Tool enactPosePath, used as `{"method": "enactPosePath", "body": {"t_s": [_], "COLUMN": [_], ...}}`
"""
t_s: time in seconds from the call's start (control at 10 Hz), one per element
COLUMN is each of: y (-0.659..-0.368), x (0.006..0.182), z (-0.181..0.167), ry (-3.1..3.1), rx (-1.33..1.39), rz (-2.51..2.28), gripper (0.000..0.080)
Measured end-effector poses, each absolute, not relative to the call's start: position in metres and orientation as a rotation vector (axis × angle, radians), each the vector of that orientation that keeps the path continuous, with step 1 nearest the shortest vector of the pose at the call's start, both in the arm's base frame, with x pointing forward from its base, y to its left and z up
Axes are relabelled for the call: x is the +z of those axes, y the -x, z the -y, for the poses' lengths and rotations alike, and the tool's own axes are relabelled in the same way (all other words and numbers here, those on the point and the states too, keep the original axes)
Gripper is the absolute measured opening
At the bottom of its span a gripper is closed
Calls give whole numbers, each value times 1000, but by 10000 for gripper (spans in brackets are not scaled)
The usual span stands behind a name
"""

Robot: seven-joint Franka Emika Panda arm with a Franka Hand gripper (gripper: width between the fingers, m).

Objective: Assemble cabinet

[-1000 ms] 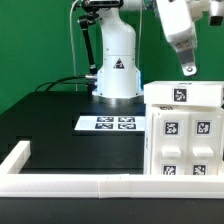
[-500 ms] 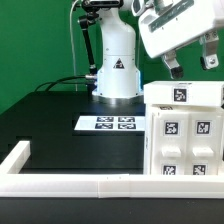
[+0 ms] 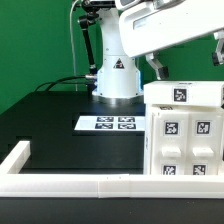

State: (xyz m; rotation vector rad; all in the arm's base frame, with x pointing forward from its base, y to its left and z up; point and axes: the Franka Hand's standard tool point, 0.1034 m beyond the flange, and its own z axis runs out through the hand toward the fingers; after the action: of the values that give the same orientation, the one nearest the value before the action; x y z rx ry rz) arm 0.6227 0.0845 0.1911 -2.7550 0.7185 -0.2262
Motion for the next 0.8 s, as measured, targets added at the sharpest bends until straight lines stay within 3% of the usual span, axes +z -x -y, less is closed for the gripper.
{"method": "enactPosePath", "body": {"t_s": [0.8], "y": [-621], "x": [186], "z": [-81], "ry": [2938], "rx": [-340], "rz": [410], "gripper": [797]}}
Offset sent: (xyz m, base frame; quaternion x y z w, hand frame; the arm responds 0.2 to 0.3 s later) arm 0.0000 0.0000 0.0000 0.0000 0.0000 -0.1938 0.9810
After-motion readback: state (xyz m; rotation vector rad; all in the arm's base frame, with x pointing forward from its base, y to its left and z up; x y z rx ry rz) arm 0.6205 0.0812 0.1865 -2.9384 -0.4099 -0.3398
